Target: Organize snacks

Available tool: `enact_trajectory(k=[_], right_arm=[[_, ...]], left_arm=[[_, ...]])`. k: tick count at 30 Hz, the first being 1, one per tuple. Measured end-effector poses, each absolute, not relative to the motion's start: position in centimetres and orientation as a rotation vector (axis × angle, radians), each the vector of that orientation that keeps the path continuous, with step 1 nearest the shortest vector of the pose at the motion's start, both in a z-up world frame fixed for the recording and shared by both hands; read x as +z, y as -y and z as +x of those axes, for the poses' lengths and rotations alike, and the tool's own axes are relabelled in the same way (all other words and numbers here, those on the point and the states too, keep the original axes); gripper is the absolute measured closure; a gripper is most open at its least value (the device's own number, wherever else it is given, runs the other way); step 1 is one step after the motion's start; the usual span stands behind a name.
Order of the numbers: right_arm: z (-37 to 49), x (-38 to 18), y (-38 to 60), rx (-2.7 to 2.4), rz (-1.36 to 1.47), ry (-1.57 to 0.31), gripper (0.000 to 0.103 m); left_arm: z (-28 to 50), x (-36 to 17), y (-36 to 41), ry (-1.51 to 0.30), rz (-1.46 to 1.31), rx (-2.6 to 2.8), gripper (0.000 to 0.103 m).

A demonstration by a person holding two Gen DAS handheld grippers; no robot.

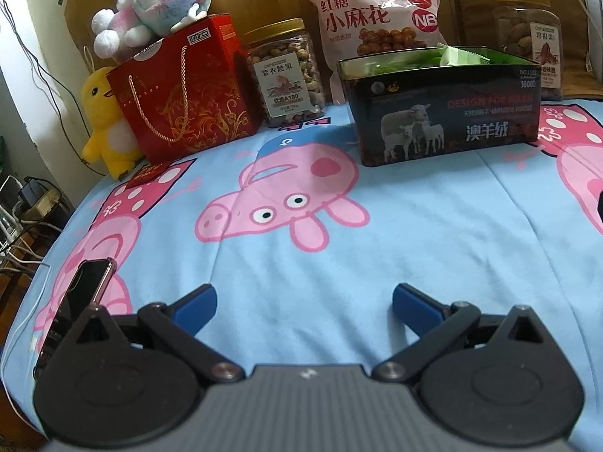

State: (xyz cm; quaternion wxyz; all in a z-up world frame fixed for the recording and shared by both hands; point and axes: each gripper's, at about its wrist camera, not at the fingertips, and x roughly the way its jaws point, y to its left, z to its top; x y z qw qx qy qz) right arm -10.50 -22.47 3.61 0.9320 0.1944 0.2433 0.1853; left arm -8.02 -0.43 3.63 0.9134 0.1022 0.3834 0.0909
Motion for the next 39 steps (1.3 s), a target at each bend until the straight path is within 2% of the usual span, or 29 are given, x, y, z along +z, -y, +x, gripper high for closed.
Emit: enact_trajectory(k=[39], right_arm=[[-10.63, 3.78, 23.16, 0.377, 0.418, -0.492, 0.044]], left_arm=[[-8.15, 3.68, 1.10, -0.810, 0.215, 0.158, 0.000]])
